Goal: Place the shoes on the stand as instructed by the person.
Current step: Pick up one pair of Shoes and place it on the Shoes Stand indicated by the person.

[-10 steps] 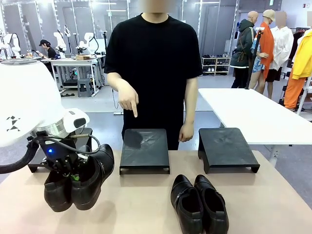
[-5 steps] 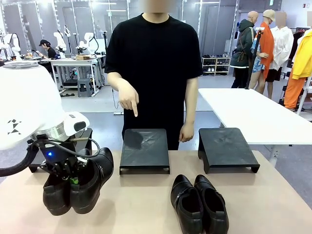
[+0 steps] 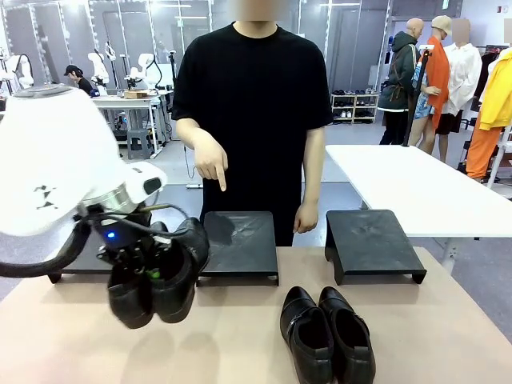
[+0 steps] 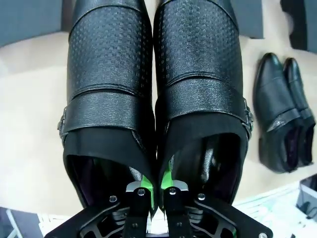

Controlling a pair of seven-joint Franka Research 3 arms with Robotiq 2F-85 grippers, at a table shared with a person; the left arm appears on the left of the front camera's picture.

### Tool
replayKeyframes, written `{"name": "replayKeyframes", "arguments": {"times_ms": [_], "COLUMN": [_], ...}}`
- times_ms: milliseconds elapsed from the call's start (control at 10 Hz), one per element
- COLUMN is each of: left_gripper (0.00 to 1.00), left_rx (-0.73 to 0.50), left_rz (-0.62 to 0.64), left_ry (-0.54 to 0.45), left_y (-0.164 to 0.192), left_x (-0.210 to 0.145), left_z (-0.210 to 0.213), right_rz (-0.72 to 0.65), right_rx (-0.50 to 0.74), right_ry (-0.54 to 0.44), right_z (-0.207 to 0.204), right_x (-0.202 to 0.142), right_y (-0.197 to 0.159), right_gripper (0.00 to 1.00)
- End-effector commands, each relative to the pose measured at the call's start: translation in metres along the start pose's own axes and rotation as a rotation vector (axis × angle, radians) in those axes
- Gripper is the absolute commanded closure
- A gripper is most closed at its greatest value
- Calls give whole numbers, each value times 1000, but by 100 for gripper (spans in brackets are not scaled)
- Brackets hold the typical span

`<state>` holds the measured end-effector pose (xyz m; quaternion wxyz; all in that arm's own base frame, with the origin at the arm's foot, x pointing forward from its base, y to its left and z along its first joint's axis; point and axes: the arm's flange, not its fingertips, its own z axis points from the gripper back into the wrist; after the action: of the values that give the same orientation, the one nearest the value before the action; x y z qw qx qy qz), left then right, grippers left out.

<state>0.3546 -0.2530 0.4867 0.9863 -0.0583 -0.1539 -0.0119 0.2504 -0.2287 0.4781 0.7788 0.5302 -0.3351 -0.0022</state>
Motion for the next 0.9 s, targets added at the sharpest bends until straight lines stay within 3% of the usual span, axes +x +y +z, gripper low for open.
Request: {"name": "replayKeyframes", "arguments": {"times_ms": [0, 600, 800], "left_gripper": [93, 93, 93], "left_rx": [67, 97, 105], "left_rz": [-9, -21, -27], "left_ry": [-99, -192, -209], "left_y": [-38, -112, -124], "left_x": [38, 138, 154], "left_z": [-8, -41, -55], "right_rz": [18, 18, 18], "right_rx": [14, 14, 14], "right_ry": [-9, -9, -9], "right_z": [1, 1, 1], "right_x": [2, 2, 2], "right_y": [1, 1, 1], "right_gripper": [0, 0, 0]}}
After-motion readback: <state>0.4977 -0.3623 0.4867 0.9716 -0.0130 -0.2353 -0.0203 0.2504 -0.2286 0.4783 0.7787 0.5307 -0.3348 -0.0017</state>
